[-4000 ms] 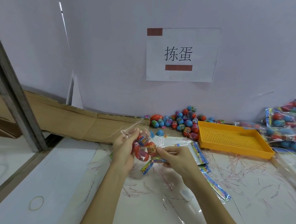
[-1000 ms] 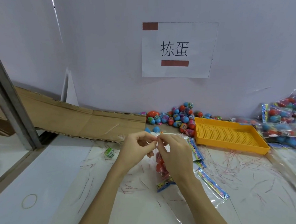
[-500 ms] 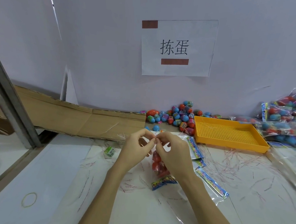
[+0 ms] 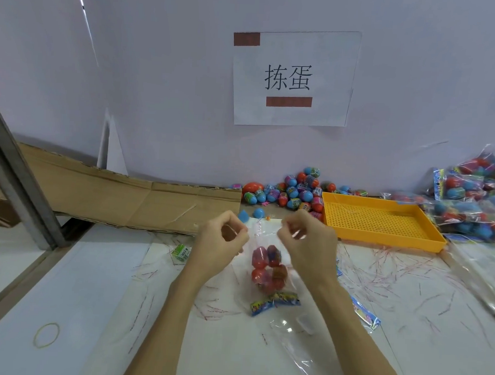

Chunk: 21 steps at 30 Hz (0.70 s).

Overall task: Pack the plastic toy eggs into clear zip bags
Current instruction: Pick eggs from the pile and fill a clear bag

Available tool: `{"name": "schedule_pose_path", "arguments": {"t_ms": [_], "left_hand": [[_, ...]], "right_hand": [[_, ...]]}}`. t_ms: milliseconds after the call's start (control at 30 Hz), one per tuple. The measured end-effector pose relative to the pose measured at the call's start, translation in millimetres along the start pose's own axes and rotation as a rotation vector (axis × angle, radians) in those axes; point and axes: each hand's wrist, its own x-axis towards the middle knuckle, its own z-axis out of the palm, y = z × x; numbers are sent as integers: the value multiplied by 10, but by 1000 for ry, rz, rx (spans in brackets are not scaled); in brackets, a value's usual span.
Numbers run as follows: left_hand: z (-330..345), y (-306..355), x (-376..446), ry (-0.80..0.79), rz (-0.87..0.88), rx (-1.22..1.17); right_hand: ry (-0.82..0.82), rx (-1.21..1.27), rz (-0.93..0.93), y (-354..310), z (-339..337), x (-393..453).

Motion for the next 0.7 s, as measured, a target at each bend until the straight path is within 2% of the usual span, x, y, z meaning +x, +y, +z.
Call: {"name": "schedule_pose_path", "arguments": {"t_ms": [167, 300, 433, 600, 700], "left_hand": [[-28, 19, 45, 224, -127, -325], [-74, -3, 55, 437, -203, -362], [-77, -46, 89, 411, -247, -333], [-42, -64, 91, 348, -192, -296], [-32, -87, 109, 323, -188, -241]], "right_hand": [[92, -9, 179, 278, -251, 135], [-11, -54, 241, 403, -272, 158], [-159, -119, 230, 411, -274, 162], [-169, -143, 263, 461, -315, 174], [-188, -169, 198, 464, -313, 179]]}}
